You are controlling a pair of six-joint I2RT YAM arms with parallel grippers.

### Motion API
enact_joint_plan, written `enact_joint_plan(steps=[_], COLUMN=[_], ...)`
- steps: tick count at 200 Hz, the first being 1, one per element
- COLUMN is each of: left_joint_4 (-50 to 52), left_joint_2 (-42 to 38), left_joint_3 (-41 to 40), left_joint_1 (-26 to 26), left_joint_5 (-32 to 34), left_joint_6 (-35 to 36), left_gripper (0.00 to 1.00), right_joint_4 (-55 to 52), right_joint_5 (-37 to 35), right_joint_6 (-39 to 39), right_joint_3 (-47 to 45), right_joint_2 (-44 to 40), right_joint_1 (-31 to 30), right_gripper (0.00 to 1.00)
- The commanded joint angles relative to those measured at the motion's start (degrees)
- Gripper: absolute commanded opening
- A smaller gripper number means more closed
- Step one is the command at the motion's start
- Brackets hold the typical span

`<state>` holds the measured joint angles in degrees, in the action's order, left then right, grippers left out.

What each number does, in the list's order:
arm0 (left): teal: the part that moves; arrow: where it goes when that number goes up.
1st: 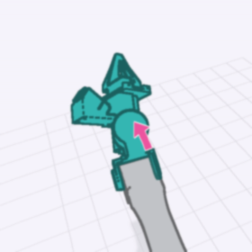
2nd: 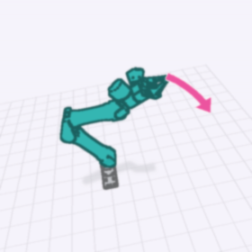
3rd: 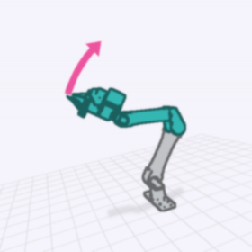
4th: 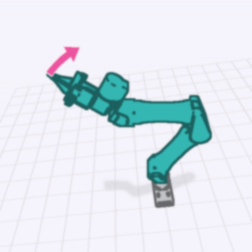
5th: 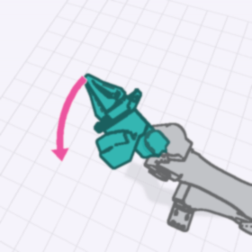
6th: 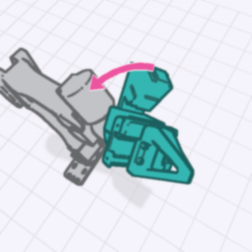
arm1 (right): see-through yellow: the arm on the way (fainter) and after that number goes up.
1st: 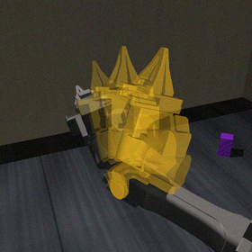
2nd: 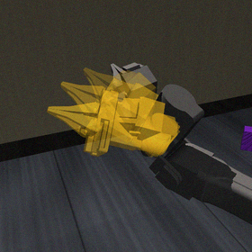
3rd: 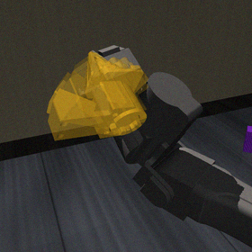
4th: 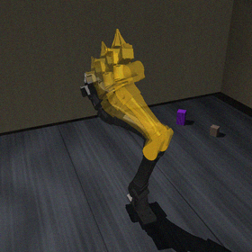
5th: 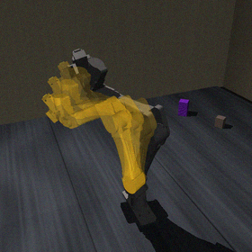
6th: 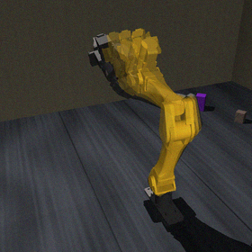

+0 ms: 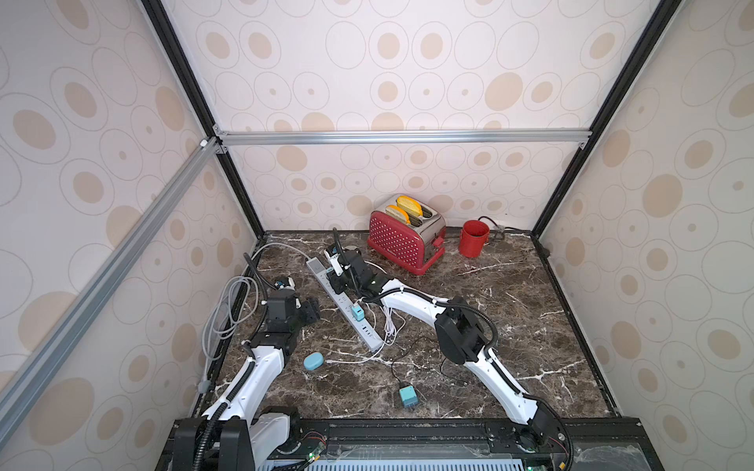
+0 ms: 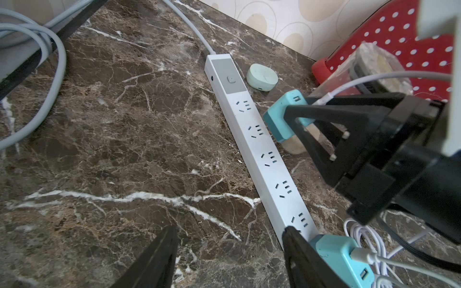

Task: Charge the bluetooth headset
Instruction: Insert the plug into the socket.

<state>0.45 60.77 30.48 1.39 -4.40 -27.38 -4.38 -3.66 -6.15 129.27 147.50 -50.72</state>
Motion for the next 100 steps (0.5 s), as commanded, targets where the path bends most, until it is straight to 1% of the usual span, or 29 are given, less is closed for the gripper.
enact_joint_plan(steps=[1, 32, 64, 100], left_joint_4=[-1.2, -1.3, -1.1, -0.7], left_joint_2=[-0.3, -0.1, -0.1, -0.3], left_joint_3=[0.1, 0.1, 0.3, 0.4], left_joint_1=[-0.3, -0.3, -0.3, -0.3], left_joint_5=[0.4, 0.4, 0.4, 0.8], left_joint_6=[-0.9, -0.9, -0.7, -0.7], left_gripper=[0.68, 0.68, 0.68, 0.68], right_joint_4=[0.9, -0.4, -0.9, -0.6], right_joint_5=[-0.8, -0.7, -1.1, -1.8], right_joint_6=[-0.1, -0.1, -0.8, -1.3], right_joint_3=[4.1, 7.7, 7.4, 4.4], right_joint_2=[2.1, 4.3, 4.4, 3.3], right_joint_1=[-0.4, -0.3, -0.3, -0.2], right_gripper=[0.14, 0.14, 0.14, 0.14])
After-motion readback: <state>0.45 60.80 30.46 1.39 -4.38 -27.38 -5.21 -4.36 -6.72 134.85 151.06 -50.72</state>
